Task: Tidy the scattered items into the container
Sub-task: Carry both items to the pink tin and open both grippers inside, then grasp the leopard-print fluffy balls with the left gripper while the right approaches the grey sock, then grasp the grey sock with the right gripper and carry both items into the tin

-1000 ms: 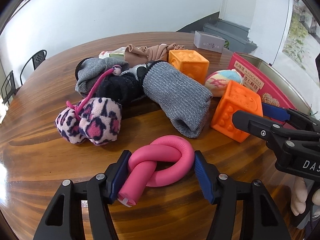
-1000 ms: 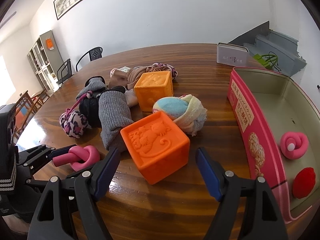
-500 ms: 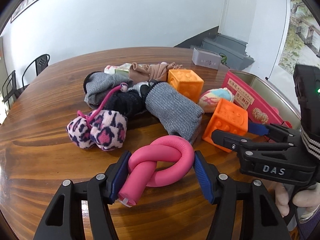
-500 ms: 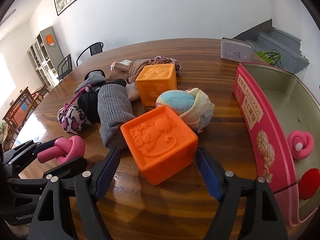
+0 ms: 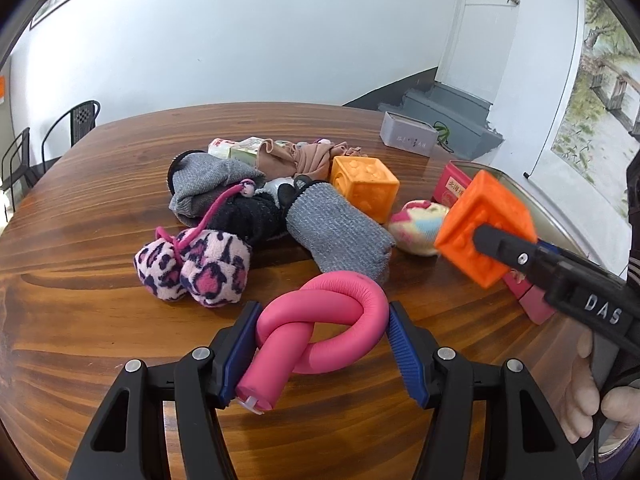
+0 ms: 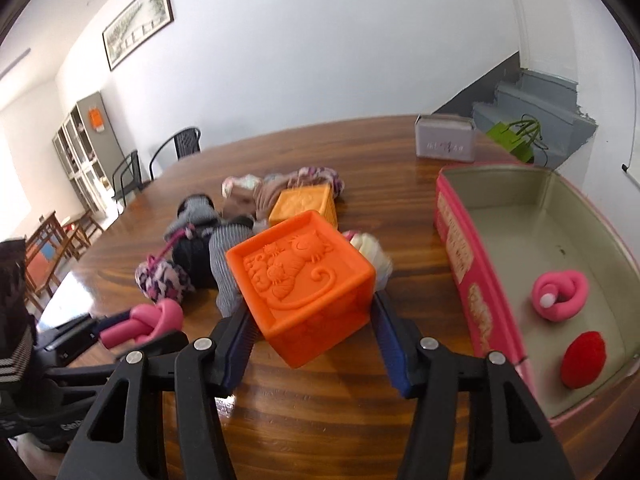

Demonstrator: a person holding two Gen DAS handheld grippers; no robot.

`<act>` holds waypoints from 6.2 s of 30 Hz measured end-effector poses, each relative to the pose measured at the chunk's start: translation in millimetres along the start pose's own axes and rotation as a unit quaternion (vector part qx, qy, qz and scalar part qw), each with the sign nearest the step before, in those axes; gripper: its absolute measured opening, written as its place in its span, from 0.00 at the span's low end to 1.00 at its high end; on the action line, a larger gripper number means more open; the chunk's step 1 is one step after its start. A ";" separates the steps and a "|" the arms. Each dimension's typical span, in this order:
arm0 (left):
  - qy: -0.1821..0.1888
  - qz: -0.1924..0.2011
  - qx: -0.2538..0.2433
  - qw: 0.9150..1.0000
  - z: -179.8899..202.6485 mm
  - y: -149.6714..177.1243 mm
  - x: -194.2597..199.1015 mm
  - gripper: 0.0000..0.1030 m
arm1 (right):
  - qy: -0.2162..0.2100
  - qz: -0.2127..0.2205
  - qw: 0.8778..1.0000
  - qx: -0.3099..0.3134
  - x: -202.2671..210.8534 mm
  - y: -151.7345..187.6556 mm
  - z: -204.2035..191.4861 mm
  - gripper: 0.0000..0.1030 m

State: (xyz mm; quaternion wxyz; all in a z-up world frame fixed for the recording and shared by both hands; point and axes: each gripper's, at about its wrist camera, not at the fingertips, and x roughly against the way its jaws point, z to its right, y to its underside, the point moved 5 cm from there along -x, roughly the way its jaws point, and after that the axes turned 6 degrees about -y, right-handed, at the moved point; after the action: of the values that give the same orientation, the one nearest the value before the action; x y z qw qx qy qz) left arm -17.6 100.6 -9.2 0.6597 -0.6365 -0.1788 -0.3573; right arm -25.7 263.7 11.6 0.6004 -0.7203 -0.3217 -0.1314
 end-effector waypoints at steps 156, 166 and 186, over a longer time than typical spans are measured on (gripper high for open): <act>-0.020 0.002 0.019 1.000 -96.9 -54.8 -8.0 0.79 | -0.005 -0.084 0.995 0.058 -107.3 -10.3 -59.7 0.63; -0.021 0.010 0.020 1.000 -93.8 -54.2 0.0 0.79 | -0.005 -0.070 0.995 0.070 -91.8 -10.3 -67.4 0.41; 0.022 0.043 -0.017 0.999 -10.1 -80.1 19.7 0.79 | 0.024 0.074 0.997 -0.017 19.5 -63.1 3.9 0.40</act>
State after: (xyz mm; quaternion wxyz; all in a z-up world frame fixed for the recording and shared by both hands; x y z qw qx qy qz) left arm -62.3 91.2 60.2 0.6675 -0.6465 -0.1303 -0.3458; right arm -50.9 277.9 71.1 0.6041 -0.7484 -0.2506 -0.1097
